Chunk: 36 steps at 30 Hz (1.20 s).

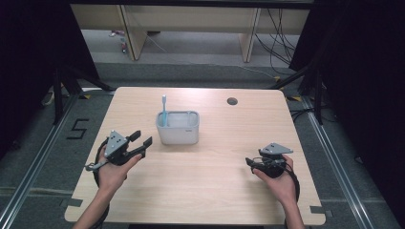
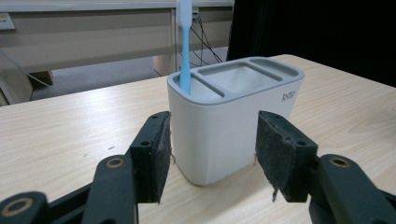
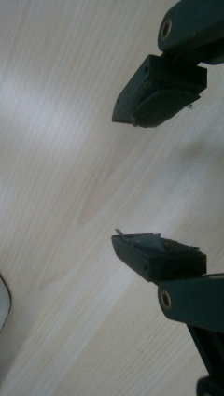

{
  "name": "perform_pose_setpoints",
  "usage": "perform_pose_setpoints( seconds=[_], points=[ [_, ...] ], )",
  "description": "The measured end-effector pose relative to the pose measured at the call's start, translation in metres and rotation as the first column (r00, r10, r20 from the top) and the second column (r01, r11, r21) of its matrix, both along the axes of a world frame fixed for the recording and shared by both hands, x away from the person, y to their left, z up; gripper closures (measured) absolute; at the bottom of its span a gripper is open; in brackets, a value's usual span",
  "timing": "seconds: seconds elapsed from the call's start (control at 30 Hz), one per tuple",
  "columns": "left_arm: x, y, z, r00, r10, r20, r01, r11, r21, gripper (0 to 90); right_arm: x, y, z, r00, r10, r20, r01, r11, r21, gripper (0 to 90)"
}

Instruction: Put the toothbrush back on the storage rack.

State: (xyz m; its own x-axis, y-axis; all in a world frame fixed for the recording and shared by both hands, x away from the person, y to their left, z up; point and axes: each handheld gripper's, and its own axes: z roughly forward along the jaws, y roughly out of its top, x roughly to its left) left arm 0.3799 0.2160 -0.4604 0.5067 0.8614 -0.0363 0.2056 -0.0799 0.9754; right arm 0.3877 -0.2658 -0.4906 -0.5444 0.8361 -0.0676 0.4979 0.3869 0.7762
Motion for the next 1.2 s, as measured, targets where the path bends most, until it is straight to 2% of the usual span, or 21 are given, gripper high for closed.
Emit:
perform_pose_setpoints(
  seconds=[0.2,0.27,0.7,0.83,0.93,1.13,1.2],
  points=[
    [-0.006,0.005,-0.009,1.0,0.001,-0.005,-0.001,1.0,0.004,45.1,0.0,0.0,0.0,1.0,-0.001,-0.006,0.001,1.0,0.004,35.7],
    [-0.009,0.007,-0.01,0.9998,0.013,-0.018,-0.013,0.9999,0.01,45.1,0.0,0.0,0.0,1.0,0.001,0.0,-0.001,1.0,0.0,35.7],
    [-0.019,0.018,-0.022,0.9992,0.031,-0.026,-0.031,0.9991,0.03,44.9,0.0,0.001,-0.001,1.0,-0.002,0.006,0.002,1.0,0.006,35.7],
    [-0.022,0.022,-0.027,0.9986,0.04,-0.036,-0.039,0.9984,0.042,44.7,-0.001,0.001,0.0,1.0,-0.003,-0.005,0.003,1.0,0.005,35.7],
    [-0.024,0.026,-0.031,0.9981,0.048,-0.039,-0.047,0.998,0.042,44.6,0.001,0.0,-0.001,0.9999,0.015,0.006,-0.015,0.9999,0.002,35.7],
    [-0.029,0.033,-0.037,0.9968,0.065,-0.047,-0.063,0.997,0.045,44.5,0.0,0.001,-0.001,1.0,-0.006,0.004,0.006,0.9999,0.008,35.7],
    [-0.029,0.035,-0.04,0.9973,0.063,-0.037,-0.062,0.9975,0.034,44.4,0.0,0.001,-0.001,1.0,-0.004,0.005,0.004,1.0,0.008,35.7]
  ],
)
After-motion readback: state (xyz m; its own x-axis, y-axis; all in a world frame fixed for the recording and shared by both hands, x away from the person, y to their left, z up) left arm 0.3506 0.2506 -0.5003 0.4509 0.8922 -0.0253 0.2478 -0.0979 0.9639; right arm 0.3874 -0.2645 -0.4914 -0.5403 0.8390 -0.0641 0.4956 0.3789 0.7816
